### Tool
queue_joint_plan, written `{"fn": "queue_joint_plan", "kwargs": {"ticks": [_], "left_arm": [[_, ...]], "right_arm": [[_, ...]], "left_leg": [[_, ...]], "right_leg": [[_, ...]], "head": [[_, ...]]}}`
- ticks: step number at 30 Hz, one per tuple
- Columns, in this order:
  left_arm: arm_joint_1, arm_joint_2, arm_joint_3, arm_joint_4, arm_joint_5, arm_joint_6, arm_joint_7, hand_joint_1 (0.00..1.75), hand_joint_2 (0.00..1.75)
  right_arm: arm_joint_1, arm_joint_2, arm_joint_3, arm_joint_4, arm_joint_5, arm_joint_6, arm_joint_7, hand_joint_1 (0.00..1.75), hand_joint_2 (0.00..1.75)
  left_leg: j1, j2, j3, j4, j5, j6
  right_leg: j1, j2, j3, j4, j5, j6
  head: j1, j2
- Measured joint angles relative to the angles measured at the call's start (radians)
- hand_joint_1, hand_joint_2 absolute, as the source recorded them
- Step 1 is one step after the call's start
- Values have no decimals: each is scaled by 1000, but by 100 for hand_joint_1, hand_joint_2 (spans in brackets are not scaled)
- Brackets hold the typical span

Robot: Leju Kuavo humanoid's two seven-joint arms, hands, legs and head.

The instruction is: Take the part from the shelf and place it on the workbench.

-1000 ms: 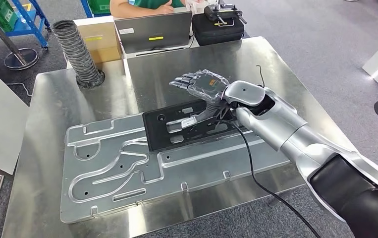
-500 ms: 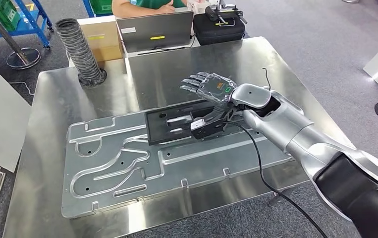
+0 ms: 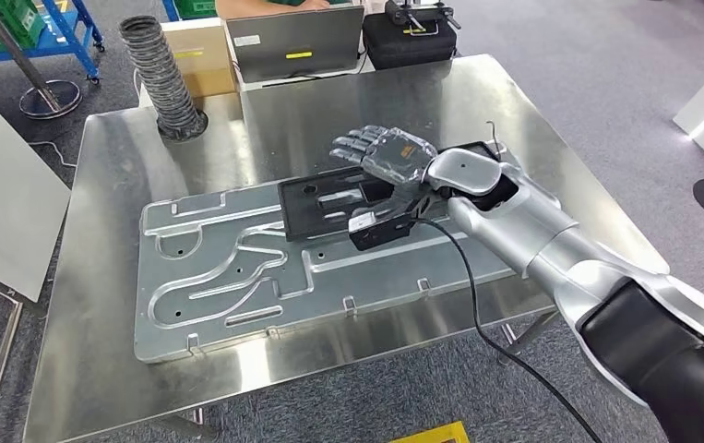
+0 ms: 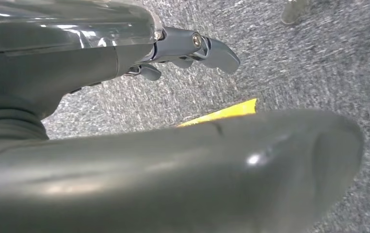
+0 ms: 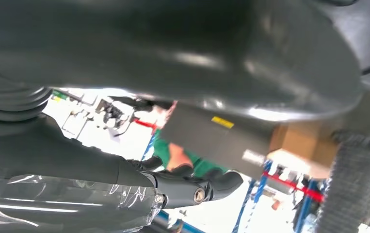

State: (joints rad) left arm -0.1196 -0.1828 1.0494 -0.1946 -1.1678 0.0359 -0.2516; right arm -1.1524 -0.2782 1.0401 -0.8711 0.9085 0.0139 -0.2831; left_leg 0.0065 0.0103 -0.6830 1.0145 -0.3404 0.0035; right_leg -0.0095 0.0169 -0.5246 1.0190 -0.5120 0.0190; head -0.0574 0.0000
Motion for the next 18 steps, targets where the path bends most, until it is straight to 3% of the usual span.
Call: {"fn": "queue_joint_plan", "kwargs": {"ticks": [2,3,5,7,8,9,10,12,14,16,18], "left_arm": [[0,0,0,0,-1,0,1,0,0],[1,0,0,0,-1,0,1,0,0],[4,0,0,0,1,-1,0,0,0],[5,0,0,0,2,-1,0,0,0],[5,0,0,0,1,-1,0,0,0],[5,0,0,0,0,-1,0,0,0],[4,0,0,0,-1,-1,0,0,0],[1,1,0,0,-3,-2,0,0,0],[-5,2,0,0,-4,-2,0,0,0],[-9,2,-1,0,-5,-3,1,0,0],[-8,2,-1,0,-6,-4,2,0,0]], "right_arm": [[-2,0,-16,0,9,-3,9,0,0],[-2,0,-23,0,15,-7,13,0,0],[-1,0,-41,0,24,-17,22,0,0],[-2,-4,-67,0,27,-27,29,0,0],[-2,-8,-81,0,27,-31,31,0,0],[-2,-11,-94,0,28,-33,30,0,0],[-1,-12,-106,0,29,-35,29,0,0],[-1,-13,-130,-1,30,-36,25,0,0],[0,-14,-155,-5,30,-40,22,0,0],[4,-15,-177,-12,36,-46,21,0,0],[14,-15,-194,-18,46,-50,21,0,0]], "left_leg": [[1,-1,-2,-9,14,-13],[2,-2,-8,-3,3,-19],[4,-2,-33,63,-78,-27],[7,-3,-63,198,-180,-33],[7,-2,-69,258,-203,-36],[7,-2,-61,295,-202,-37],[7,-2,-37,295,-182,-37],[7,-1,58,196,-142,-31],[1,0,162,52,-158,-21],[-7,0,198,-12,-177,-12],[-3,5,185,-22,-156,2]], "right_leg": [[1,-2,-9,-9,20,-13],[0,-4,-16,-12,31,-21],[-5,-7,-38,-18,57,-34],[-4,-9,-69,-17,82,-40],[-3,-9,-85,-16,94,-40],[-3,-9,-101,-15,105,-40],[-3,-8,-116,-13,116,-38],[-3,-6,-144,-7,136,-32],[-1,-5,-162,-2,153,-23],[0,-7,-168,-5,173,-11],[-1,-6,-174,-8,178,1]], "head": [[0,0],[0,0],[0,0],[0,0],[0,0],[0,0],[0,0],[0,0],[0,0],[0,0],[0,0]]}}
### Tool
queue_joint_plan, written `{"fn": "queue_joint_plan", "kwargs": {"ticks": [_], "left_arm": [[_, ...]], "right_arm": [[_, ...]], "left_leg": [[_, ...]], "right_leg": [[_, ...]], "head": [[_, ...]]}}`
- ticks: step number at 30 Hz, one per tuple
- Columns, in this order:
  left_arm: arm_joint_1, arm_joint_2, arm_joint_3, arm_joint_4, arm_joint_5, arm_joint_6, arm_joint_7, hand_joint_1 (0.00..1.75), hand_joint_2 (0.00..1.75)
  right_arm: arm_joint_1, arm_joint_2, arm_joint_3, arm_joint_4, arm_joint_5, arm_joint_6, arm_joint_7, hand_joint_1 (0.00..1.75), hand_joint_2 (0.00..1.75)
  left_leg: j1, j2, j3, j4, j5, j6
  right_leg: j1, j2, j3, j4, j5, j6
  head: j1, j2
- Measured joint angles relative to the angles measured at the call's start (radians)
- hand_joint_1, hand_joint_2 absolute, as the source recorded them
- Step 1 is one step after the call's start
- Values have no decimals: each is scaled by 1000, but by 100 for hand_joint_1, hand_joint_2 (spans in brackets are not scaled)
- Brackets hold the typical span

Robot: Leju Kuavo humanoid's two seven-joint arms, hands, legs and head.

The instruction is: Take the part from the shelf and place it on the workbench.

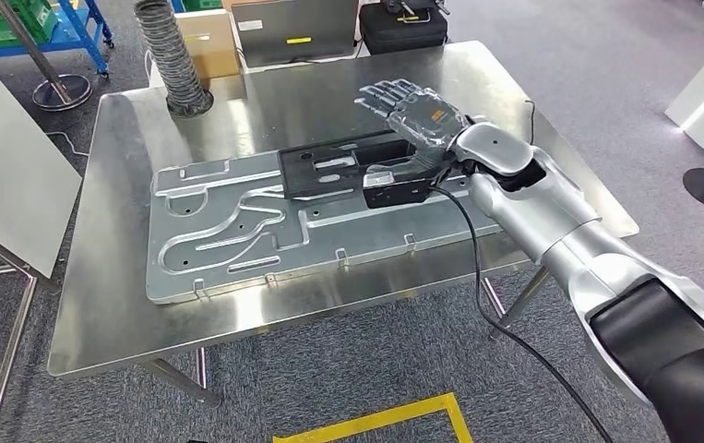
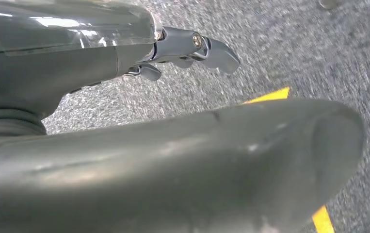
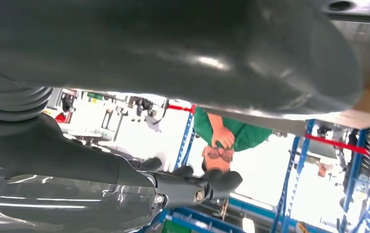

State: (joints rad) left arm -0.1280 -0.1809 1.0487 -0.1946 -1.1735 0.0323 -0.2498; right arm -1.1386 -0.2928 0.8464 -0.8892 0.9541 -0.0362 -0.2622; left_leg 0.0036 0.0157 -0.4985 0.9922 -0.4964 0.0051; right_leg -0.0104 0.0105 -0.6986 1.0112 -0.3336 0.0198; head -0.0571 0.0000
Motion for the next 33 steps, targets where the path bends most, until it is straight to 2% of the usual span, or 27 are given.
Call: {"fn": "queue_joint_plan", "kwargs": {"ticks": [1,2,4,5,6,7,8,9,10,11,12,13,14,15,16,17,19,20,21,22,23,25,26,27,29,31,33], "left_arm": [[0,0,0,0,0,0,1,0,0],[-1,0,0,0,0,-1,1,0,0],[-2,0,0,0,0,-1,2,0,0],[-2,0,0,0,0,-2,2,0,0],[-1,0,0,0,0,-2,2,0,0],[-1,0,0,0,0,-2,2,0,0],[-1,0,0,0,0,-1,2,0,0],[-2,0,0,0,0,-1,2,0,0],[-2,0,0,0,-1,0,2,0,0],[-2,0,-1,0,-1,0,0,0,0],[-3,0,-1,0,-2,-2,-4,0,0],[-2,0,-1,0,-3,-4,-9,0,0],[-1,1,-2,0,-5,-7,-15,0,0],[0,1,-2,0,-7,-9,-20,0,0],[2,1,-2,0,-9,-10,-24,0,0],[3,1,-3,0,-10,-11,-26,0,0],[3,1,-3,0,-12,-11,-29,0,0],[3,1,-4,0,-13,-10,-30,0,0],[3,1,-4,0,-13,-10,-31,0,0],[3,1,-4,0,-14,-9,-31,0,0],[3,1,-4,0,-14,-9,-31,0,0],[1,4,-4,0,-14,-8,-31,0,0],[0,6,-4,-1,-14,-8,-31,0,0],[-1,8,-4,-1,-14,-7,-31,0,0],[-3,9,-5,-1,-15,-6,-32,0,0],[-3,9,-7,-1,-18,-6,-31,0,0],[-3,8,-10,-1,-20,-6,-29,0,0]], "right_arm": [[5,2,-6,-3,4,-1,0,0,0],[9,4,-13,-5,8,-2,0,0,0],[16,13,-26,-7,15,-2,1,0,0],[20,18,-32,-8,21,-2,1,0,0],[26,24,-38,-8,27,-1,1,0,0],[30,28,-44,-8,34,0,1,0,0],[33,31,-51,-9,42,1,-1,0,0],[35,34,-58,-10,48,1,-3,0,0],[35,35,-65,-12,52,2,-5,0,0],[35,36,-73,-15,57,3,-7,0,0],[35,36,-79,-18,61,3,-9,0,0],[36,37,-85,-20,65,3,-11,0,0],[39,37,-90,-20,68,3,-13,0,0],[42,37,-92,-21,70,2,-15,0,0],[45,37,-95,-21,72,2,-16,0,0],[47,35,-98,-22,73,1,-16,0,0],[51,27,-103,-24,77,0,-16,0,0],[55,22,-104,-25,81,0,-16,0,0],[60,17,-104,-27,84,-1,-15,0,0],[66,14,-104,-28,86,-1,-15,0,0],[70,12,-106,-30,87,-1,-14,0,0],[72,11,-111,-35,87,-2,-14,0,0],[72,10,-114,-37,87,-2,-14,0,0],[74,10,-117,-38,87,-2,-13,0,0],[78,10,-122,-40,89,-2,-11,0,0],[80,10,-130,-44,93,-2,-9,0,0],[77,13,-138,-47,97,-2,-7,0,0]], "left_leg": [[3,5,-10,-5,14,9],[6,10,-22,-11,29,16],[5,16,-50,-11,54,22],[4,18,-66,-10,65,20],[5,20,-82,-7,76,18],[5,22,-98,-4,86,16],[6,23,-115,1,95,12],[7,23,-129,6,103,7],[7,21,-142,13,109,2],[6,20,-152,17,116,-4],[5,18,-158,20,122,-11],[5,16,-161,19,129,-17],[7,15,-162,16,137,-25],[8,14,-166,17,137,-31],[10,12,-174,31,122,-36],[10,9,-188,65,92,-39],[11,3,-232,197,6,-42],[11,1,-251,265,-26,-41],[10,0,-258,309,-39,-39],[8,-1,-247,313,-33,-34],[5,-2,-217,276,-11,-25],[-8,-1,-126,135,36,7],[-16,5,-90,73,48,21],[-23,10,-68,34,52,30],[-30,12,-59,3,55,35],[-24,5,-52,-25,71,35],[-16,-1,-48,-46,85,33]], "right_leg": [[-1,0,-9,15,-23,6],[-2,0,-22,49,-65,12],[-4,0,-56,171,-169,24],[-5,-1,-68,235,-197,28],[-6,-1,-69,280,-199,32],[-8,-1,-55,293,-179,35],[-11,-1,-23,271,-151,37],[-15,0,25,217,-131,39],[-16,3,79,144,-132,40],[-16,6,122,81,-144,32],[-15,8,149,35,-159,21],[-12,9,158,11,-169,8],[-11,8,155,7,-166,-7],[-10,7,151,4,-159,-17],[-10,6,147,3,-151,-27],[-10,6,141,1,-143,-35],[-8,6,128,1,-130,-43],[-5,5,121,2,-125,-46],[-1,6,116,3,-121,-48],[3,6,113,3,-118,-49],[8,7,112,3,-116,-50],[16,6,111,3,-114,-50],[17,3,111,3,-112,-48],[15,-1,110,2,-110,-45],[9,-11,108,-2,-104,-35],[8,-13,104,3,-112,-23],[6,-10,70,73,-160,-11]], "head": [[0,0],[0,0],[0,0],[0,0],[0,0],[0,0],[0,0],[0,0],[0,0],[0,0],[0,0],[0,0],[0,0],[0,0],[0,0],[0,0],[0,0],[0,0],[0,0],[0,0],[0,0],[0,0],[0,0],[0,0],[0,0],[0,0],[0,0]]}}
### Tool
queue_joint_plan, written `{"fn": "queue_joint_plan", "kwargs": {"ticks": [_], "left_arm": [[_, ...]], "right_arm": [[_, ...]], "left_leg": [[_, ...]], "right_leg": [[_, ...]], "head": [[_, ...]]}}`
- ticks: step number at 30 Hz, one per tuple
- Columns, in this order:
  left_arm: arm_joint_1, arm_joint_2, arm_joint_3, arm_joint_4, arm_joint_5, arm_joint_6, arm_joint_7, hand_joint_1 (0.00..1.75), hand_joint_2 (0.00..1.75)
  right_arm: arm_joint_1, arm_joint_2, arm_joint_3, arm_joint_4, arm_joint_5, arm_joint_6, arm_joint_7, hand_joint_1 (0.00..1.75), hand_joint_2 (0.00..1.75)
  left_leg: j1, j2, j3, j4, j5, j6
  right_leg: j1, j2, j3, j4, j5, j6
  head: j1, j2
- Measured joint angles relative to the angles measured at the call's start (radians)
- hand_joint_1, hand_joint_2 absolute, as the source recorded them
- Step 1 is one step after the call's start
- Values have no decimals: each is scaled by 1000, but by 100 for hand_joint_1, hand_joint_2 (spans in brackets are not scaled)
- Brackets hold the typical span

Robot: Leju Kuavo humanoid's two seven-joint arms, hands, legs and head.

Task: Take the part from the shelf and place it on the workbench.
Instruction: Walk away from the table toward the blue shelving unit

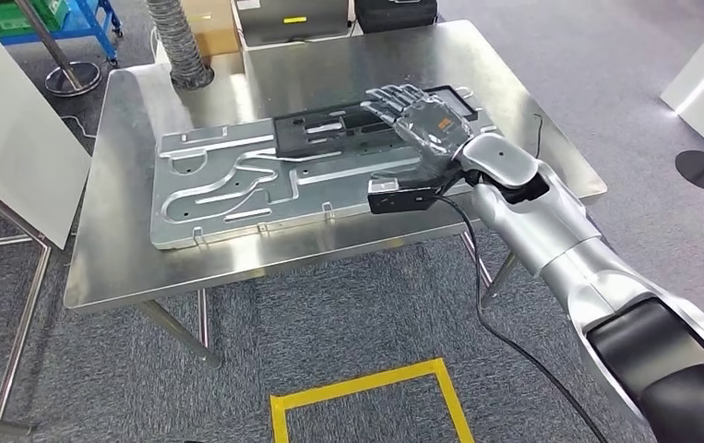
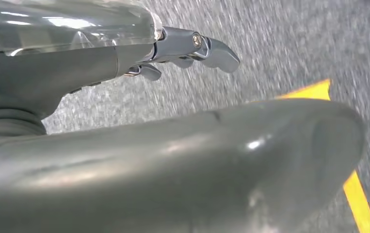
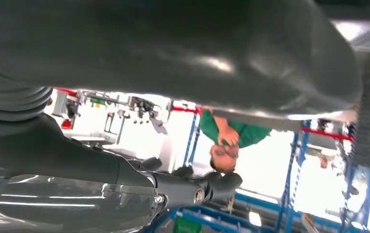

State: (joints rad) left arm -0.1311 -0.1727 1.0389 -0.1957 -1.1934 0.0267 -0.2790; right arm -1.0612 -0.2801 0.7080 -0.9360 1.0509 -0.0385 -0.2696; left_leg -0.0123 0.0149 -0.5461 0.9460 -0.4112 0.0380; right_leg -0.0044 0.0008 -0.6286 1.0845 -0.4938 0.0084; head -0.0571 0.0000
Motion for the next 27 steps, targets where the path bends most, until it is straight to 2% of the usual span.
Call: {"fn": "queue_joint_plan", "kwargs": {"ticks": [2,3,4,5,6,7,9,11,13,15,17,18,19,20,21,23,24,25,27], "left_arm": [[0,-1,-1,0,-1,0,4,0,0],[1,-1,-1,0,-1,0,6,0,0],[2,-1,-1,0,-1,0,7,0,0],[2,-2,-1,0,0,1,8,0,0],[2,-2,-1,0,0,1,8,0,0],[2,-3,-1,0,0,2,8,0,0],[2,-3,-1,0,0,3,7,0,0],[5,-3,-2,0,-2,3,6,0,0],[7,-4,-2,0,-3,3,6,0,0],[6,-4,-3,0,-5,3,6,0,0],[5,-4,-7,0,-6,3,6,0,0],[5,-4,-10,0,-6,3,6,0,0],[5,-4,-11,0,-6,3,6,0,0],[5,-4,-12,0,-6,3,6,0,0],[4,-4,-13,0,-6,3,6,0,0],[1,-3,-15,0,-6,3,6,0,0],[-3,-3,-16,0,-6,3,5,0,0],[-6,-3,-17,0,-6,3,4,0,0],[-7,-3,-17,0,-6,3,2,0,0]], "right_arm": [[4,7,-4,0,5,1,0,0,0],[9,12,-5,0,6,2,0,0,0],[12,14,-6,0,7,3,0,0,0],[14,15,-8,0,7,3,0,0,0],[13,15,-10,0,7,3,0,0,0],[12,16,-13,0,6,3,-1,0,0],[14,23,-20,1,4,0,-5,0,0],[20,30,-25,0,4,-7,-8,0,0],[25,31,-28,-1,6,-15,-9,0,0],[28,24,-33,-4,8,-20,-9,0,0],[34,11,-37,-6,9,-22,-8,0,0],[39,5,-37,-7,10,-22,-8,0,44],[44,-2,-37,-8,10,-22,-8,0,87],[48,-8,-37,-9,10,-22,-8,0,131],[50,-13,-37,-11,10,-23,-8,0,131],[49,-21,-38,-16,11,-24,-8,0,44],[49,-24,-38,-17,11,-25,-7,0,0],[49,-27,-39,-19,12,-25,-7,0,0],[49,-28,-40,-19,16,-27,-6,0,0]], "left_leg": [[2,-8,-6,1,4,0],[4,-14,-10,5,4,-2],[8,-21,-14,12,3,-5],[13,-29,-20,22,1,-10],[18,-37,-27,34,-3,-17],[21,-43,-35,47,-8,-24],[23,-55,-52,72,-14,-39],[25,-62,-62,79,-12,-52],[28,-52,-70,85,-20,-62],[30,-30,-98,154,-66,-67],[31,-20,-149,287,-132,-69],[32,-20,-169,340,-150,-68],[32,-20,-174,363,-153,-67],[31,-18,-159,345,-137,-63],[29,-11,-128,292,-109,-56],[15,40,-54,156,-64,-39],[7,63,-32,110,-55,-33],[0,78,-23,86,-55,-28],[-2,63,-25,77,-49,-21]], "right_leg": [[-7,2,-61,129,-60,13],[-12,2,-83,174,-71,19],[-17,2,-88,185,-63,26],[-23,3,-74,156,-37,33],[-29,10,-45,97,-2,41],[-34,22,-16,36,21,46],[-37,44,12,-34,43,38],[-31,46,6,-36,45,17],[-30,39,4,-39,52,1],[-30,32,3,-44,59,-12],[-27,23,-1,-45,62,-18],[-24,18,-3,-45,63,-19],[-22,11,-4,-45,64,-21],[-19,3,-4,-44,65,-21],[-16,-4,-3,-44,65,-22],[-11,-21,-1,-44,65,-19],[-9,-30,-2,-44,67,-14],[-7,-39,-3,-45,68,-9],[-4,-58,-4,-49,73,3]], "head": [[0,0],[0,0],[0,0],[0,0],[0,0],[0,0],[0,0],[0,0],[0,0],[0,0],[0,0],[0,0],[0,0],[0,0],[0,0],[0,0],[0,0],[0,0],[0,0]]}}
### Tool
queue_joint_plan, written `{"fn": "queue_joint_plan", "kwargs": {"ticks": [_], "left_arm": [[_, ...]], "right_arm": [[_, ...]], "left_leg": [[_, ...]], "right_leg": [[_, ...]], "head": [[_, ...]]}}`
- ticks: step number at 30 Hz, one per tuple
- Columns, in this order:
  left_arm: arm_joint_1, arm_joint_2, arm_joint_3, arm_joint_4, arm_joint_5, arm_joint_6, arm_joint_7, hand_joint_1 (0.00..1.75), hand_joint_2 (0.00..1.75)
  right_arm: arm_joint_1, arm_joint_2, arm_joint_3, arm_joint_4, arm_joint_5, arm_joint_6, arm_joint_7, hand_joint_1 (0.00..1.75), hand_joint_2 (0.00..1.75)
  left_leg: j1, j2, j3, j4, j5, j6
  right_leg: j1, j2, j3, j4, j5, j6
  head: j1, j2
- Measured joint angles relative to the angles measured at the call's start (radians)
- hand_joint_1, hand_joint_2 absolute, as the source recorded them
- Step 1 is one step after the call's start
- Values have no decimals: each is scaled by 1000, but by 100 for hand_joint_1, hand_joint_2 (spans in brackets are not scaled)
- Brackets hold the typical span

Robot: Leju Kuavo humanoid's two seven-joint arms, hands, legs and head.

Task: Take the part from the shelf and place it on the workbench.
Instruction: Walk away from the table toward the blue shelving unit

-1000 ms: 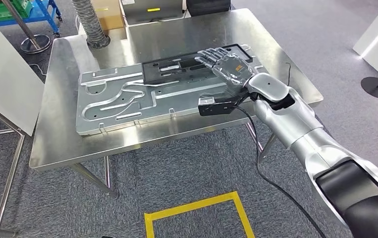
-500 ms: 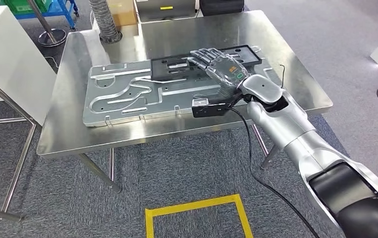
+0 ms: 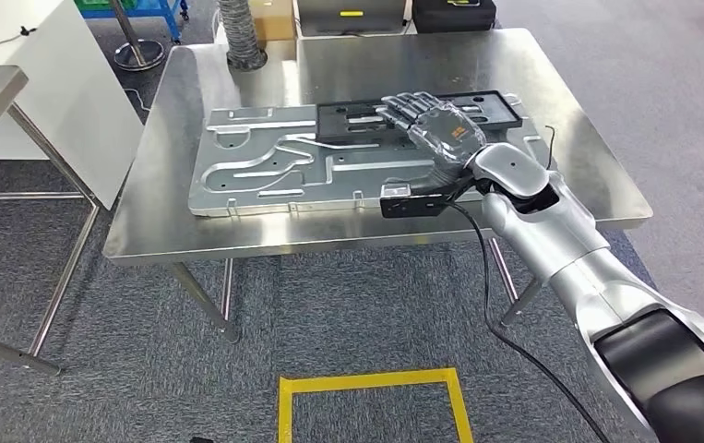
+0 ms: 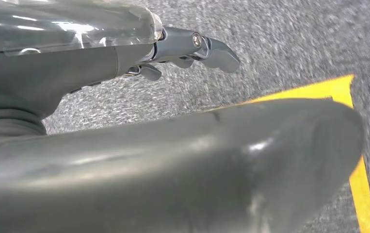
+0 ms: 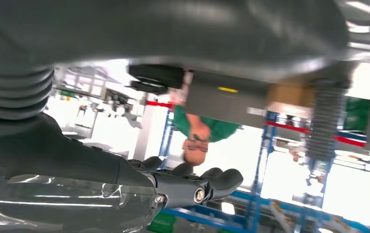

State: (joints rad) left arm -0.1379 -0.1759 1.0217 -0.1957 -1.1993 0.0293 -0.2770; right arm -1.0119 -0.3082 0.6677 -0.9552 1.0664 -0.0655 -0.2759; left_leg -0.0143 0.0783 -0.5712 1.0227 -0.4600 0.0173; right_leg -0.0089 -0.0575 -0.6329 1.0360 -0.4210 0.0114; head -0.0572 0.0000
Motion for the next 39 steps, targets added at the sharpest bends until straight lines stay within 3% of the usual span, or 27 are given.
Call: {"fn": "queue_joint_plan", "kwargs": {"ticks": [2,3,5,7,8,9,12,16,18,21,22,23,24,26,27,28,31,32,33,36,37,38,39], "left_arm": [[4,-1,0,0,0,-1,-2,0,0],[5,-1,0,0,0,-2,-2,0,0],[6,-1,0,0,1,-4,-2,0,0],[9,-1,0,0,3,-8,2,0,0],[9,-1,0,0,4,-9,4,0,0],[10,-2,1,0,5,-11,7,0,0],[8,-2,1,0,7,-13,10,0,0],[7,-2,1,0,9,-17,14,0,0],[8,-2,1,0,9,-18,14,0,0],[8,-2,1,0,9,-19,14,0,0],[8,-2,1,0,9,-19,14,0,0],[8,-2,1,0,9,-19,14,0,0],[7,-2,1,0,9,-19,14,0,0],[3,-2,1,0,9,-19,14,0,0],[0,-1,1,0,8,-20,13,0,0],[-3,-1,1,0,7,-21,13,0,0],[-4,-2,1,0,4,-23,11,0,0],[-3,-2,1,0,4,-23,10,0,0],[-4,-2,0,0,3,-23,10,0,0],[-4,-2,0,0,3,-21,9,0,0],[-4,-2,0,0,3,-20,9,0,0],[-4,-2,0,0,3,-19,9,0,0],[-4,-2,0,0,3,-18,9,0,0]], "right_arm": [[0,7,-1,0,5,-2,0,0,0],[-1,13,-3,0,6,-3,0,0,0],[0,30,-6,3,8,-5,1,0,0],[7,50,-9,8,10,-6,1,0,0],[9,60,-10,11,11,-6,0,0,0],[10,67,-13,13,11,-6,0,0,0],[5,83,-22,16,12,-8,0,0,0],[4,89,-25,18,13,-10,0,0,0],[3,87,-26,18,13,-12,-1,0,0],[7,77,-26,18,15,-14,-2,0,0],[9,74,-26,18,15,-14,-3,0,0],[11,73,-26,18,15,-14,-3,0,0],[12,72,-26,18,15,-14,-3,0,0],[11,70,-29,16,15,-15,-3,0,0],[10,69,-32,15,15,-15,-3,0,0],[8,68,-35,14,15,-16,-3,0,0],[5,67,-42,13,16,-17,-8,0,0],[5,67,-42,14,16,-15,-10,0,0],[5,68,-44,14,16,-14,-12,0,0],[3,72,-48,14,16,-9,-13,0,0],[3,73,-49,14,16,-8,-14,0,0],[4,74,-49,15,16,-7,-14,0,0],[4,74,-49,15,16,-7,-14,0,0]], "left_leg": [[4,-13,0,-15,14,10],[7,-16,0,-23,21,15],[7,-21,-4,-26,28,21],[6,-25,-9,-22,31,21],[5,-27,-12,-19,32,21],[5,-29,-15,-14,32,20],[3,-37,-28,5,28,11],[3,-45,-41,13,30,-9],[5,-54,-58,58,-15,-19],[19,-65,-114,241,-132,-33],[23,-65,-118,279,-150,-36],[26,-65,-105,280,-149,-39],[28,-65,-71,239,-132,-40],[29,-62,25,91,-91,-40],[26,-62,59,33,-77,-38],[23,-62,74,1,-71,-34],[18,-63,59,-6,-47,-14],[19,-61,51,-9,-34,-6],[22,-58,39,-13,-19,1],[19,-53,-7,-14,20,14],[16,-53,-24,-12,31,16],[13,-52,-41,-10,43,16],[10,-53,-57,-7,53,16]], "right_leg": [[-3,8,-6,17,-17,10],[-3,22,-21,51,-42,15],[-5,49,-76,171,-108,20],[-5,56,-116,258,-136,24],[-5,57,-112,251,-123,24],[-5,57,-89,207,-95,23],[-3,68,-6,35,-18,11],[-1,69,-5,3,2,-12],[-7,65,-11,-6,16,-24],[-9,63,-35,-8,38,-29],[-9,63,-44,-8,46,-27],[-10,63,-54,-7,54,-25],[-12,63,-63,-7,62,-22],[-13,63,-78,-6,79,-11],[-13,63,-83,-7,87,-4],[-12,62,-86,-8,97,4],[-14,60,-89,-24,123,25],[-15,61,-95,-19,109,30],[-16,61,-106,4,75,34],[-14,62,-155,186,-80,40],[-12,62,-161,243,-101,41],[-11,62,-153,274,-98,39],[-10,62,-129,270,-79,36]], "head": [[0,0],[0,0],[0,0],[0,0],[0,0],[0,0],[0,0],[0,0],[0,0],[0,0],[0,0],[0,0],[0,0],[0,0],[0,0],[0,0],[0,0],[0,0],[0,0],[0,0],[0,0],[0,0],[0,0]]}}
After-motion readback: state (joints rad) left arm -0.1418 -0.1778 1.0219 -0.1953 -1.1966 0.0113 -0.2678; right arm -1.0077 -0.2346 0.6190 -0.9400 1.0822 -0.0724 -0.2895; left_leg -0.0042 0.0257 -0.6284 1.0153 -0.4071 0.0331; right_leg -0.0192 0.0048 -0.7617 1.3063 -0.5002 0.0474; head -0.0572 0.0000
